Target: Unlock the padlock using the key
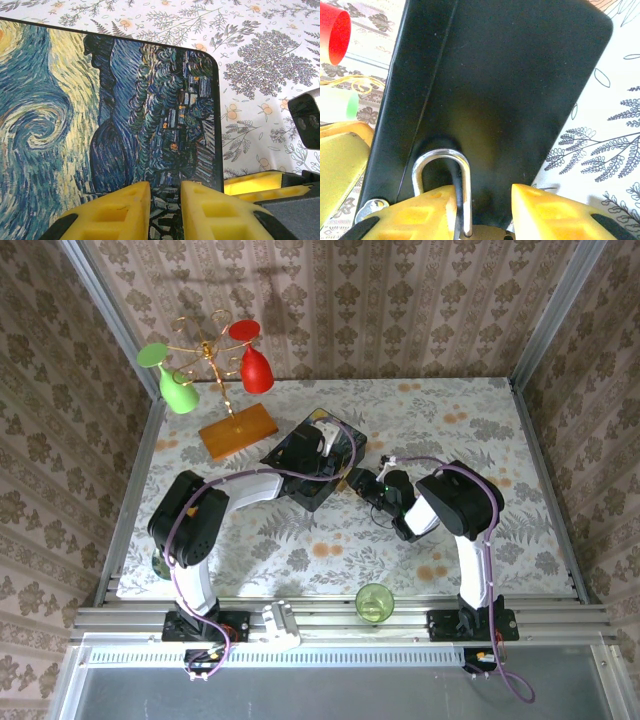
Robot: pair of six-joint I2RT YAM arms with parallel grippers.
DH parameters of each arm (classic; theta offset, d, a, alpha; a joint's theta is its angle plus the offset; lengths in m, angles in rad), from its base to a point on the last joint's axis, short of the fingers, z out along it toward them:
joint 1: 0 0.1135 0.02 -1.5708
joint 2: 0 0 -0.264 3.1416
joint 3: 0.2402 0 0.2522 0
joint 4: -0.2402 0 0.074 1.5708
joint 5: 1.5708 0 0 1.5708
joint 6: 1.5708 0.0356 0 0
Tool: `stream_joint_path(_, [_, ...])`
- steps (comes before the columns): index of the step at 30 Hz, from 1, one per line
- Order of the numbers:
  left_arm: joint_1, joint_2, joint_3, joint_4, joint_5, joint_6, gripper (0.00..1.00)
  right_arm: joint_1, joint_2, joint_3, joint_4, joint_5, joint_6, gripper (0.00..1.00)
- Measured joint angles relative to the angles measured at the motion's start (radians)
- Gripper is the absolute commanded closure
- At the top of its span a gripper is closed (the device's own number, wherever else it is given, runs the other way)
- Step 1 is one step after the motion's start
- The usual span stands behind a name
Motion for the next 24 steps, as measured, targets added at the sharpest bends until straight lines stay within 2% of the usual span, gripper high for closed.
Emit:
stream_joint_path(4, [0.000,0.000,0.000,0.000,0.000,0.000,0.75,0.006,0.007,0.005,0.000,0.000,-0.007,0.73])
stream_joint_path(7, [0.000,0.000,0.000,0.000,0.000,0.000,0.76,0.013,0.009,0.008,0.005,0.005,-0.022,0.84])
stream_joint_path(19, [-0.002,0.000,-0.002,0.002,0.001,0.000,0.78,0.031,-0.014,-0.004,0.013,0.155,-0.023,0.91])
stream_joint_path(24, [-0.011,0.000,-0.005,0.008,0.004,0.000,0.79,0.018,-0.019,-0.013,0.016,0.175,0.010,0.93])
